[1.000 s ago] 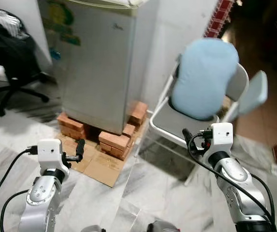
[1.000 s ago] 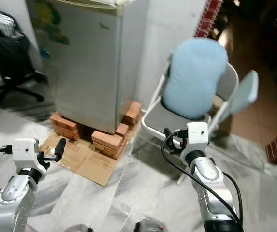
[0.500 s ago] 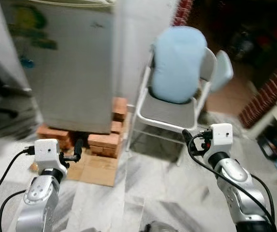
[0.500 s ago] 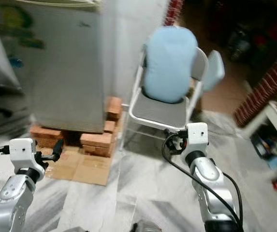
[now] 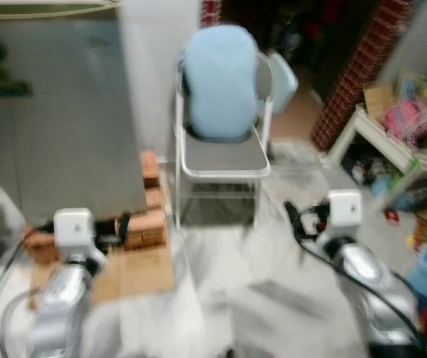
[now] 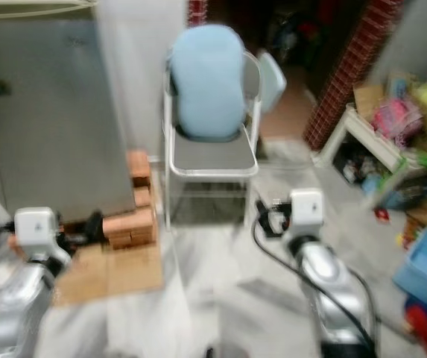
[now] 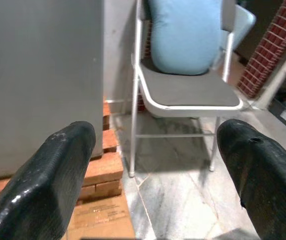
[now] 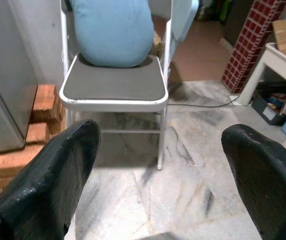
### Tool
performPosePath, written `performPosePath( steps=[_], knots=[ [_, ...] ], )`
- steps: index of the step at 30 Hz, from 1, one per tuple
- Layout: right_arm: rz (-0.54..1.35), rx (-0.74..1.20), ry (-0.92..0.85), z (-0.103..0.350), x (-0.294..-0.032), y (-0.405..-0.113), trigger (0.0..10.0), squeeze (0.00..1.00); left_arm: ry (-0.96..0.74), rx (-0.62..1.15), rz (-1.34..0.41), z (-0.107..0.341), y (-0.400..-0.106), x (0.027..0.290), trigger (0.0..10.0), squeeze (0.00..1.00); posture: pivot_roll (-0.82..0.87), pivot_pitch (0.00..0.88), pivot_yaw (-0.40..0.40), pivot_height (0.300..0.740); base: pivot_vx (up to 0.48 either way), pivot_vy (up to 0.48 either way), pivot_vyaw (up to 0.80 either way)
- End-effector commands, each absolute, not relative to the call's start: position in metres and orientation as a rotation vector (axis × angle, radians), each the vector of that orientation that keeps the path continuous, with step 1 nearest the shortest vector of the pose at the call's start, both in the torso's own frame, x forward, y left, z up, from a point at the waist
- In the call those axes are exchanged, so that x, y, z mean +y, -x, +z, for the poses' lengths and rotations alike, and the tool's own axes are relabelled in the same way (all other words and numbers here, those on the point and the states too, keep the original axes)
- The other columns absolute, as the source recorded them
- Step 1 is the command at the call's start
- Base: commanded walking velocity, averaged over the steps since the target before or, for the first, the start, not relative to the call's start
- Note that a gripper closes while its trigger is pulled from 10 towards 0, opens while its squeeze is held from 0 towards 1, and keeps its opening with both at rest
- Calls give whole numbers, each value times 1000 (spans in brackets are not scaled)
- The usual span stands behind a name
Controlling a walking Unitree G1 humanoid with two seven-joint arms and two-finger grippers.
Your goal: Restocking fridge
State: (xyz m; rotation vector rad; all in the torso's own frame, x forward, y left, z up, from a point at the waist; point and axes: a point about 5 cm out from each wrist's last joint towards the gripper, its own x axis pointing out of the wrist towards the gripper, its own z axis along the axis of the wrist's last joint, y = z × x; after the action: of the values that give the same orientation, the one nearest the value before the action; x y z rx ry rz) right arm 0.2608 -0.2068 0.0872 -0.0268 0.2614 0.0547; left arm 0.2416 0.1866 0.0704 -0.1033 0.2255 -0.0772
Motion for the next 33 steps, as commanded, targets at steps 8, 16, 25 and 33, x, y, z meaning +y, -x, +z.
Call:
performPosePath(
  steps=[8,16,25,33],
  knots=[
    [73,230,26,94,-201,-265,10000,0,83,218,-67,74,-242,195,10000,0,21,0,-50,716,0,472,-800],
    [69,226,24,94,-199,-266,10000,0,60,206,-71,75,-244,198,10000,0,20,0,-45,716,63,253,-800],
    [68,224,18,93,-199,-266,10000,0,75,178,-137,79,-243,191,10000,0,23,0,-42,716,0,0,-800],
    [67,224,14,92,-198,-266,10000,0,81,173,-161,80,-241,190,10000,0,23,0,-39,716,270,0,-800]
  ],
)
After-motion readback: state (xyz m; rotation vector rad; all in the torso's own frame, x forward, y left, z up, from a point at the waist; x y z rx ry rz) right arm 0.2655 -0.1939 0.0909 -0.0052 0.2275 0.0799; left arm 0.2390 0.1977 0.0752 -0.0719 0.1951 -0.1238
